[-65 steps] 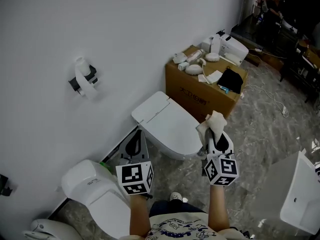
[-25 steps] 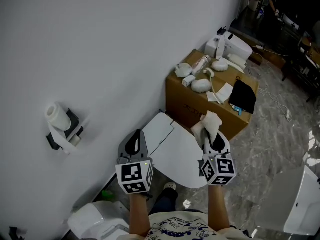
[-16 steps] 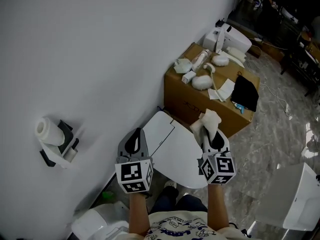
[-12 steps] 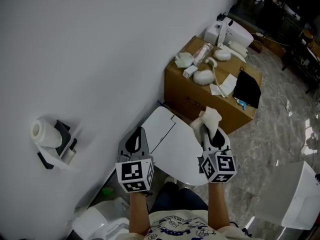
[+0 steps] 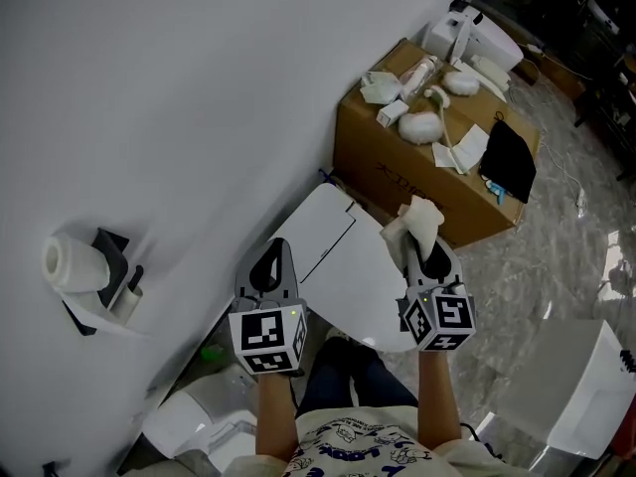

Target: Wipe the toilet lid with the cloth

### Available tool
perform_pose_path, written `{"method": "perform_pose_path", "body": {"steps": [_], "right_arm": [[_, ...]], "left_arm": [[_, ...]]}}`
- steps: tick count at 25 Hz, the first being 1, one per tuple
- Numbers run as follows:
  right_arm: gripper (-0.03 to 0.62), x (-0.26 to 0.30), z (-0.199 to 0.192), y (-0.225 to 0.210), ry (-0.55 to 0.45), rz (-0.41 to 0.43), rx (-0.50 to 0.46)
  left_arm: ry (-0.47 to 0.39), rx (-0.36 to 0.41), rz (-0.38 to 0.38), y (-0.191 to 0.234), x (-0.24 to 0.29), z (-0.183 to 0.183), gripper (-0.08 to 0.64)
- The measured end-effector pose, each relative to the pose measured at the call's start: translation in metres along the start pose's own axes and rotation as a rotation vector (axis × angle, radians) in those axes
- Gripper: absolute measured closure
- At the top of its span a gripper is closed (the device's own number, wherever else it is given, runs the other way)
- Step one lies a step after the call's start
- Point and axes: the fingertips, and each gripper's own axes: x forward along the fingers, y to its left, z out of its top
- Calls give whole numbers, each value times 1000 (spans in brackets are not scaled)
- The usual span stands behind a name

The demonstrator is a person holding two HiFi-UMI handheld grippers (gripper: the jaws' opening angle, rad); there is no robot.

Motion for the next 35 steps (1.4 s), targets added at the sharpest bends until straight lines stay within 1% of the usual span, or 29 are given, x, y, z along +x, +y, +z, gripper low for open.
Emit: {"method": "perform_pose_path", "body": {"steps": [6, 14, 20, 27, 35], "right_arm": [[474, 24, -18, -4, 43, 22, -13], [474, 56, -51, -14, 111, 37, -21], [474, 85, -82, -18, 167, 72, -59], [474, 119, -127, -22, 233, 116, -94], [474, 160, -184, -35, 319, 151, -101]], "left_arm": [[46, -13, 5, 3, 20, -22, 555], [102, -32, 9, 7, 44, -53, 555], [141, -50, 11, 11, 64, -79, 555], [196, -59, 23, 18, 85, -117, 555], [277, -48, 27, 19, 115, -160, 555]]}}
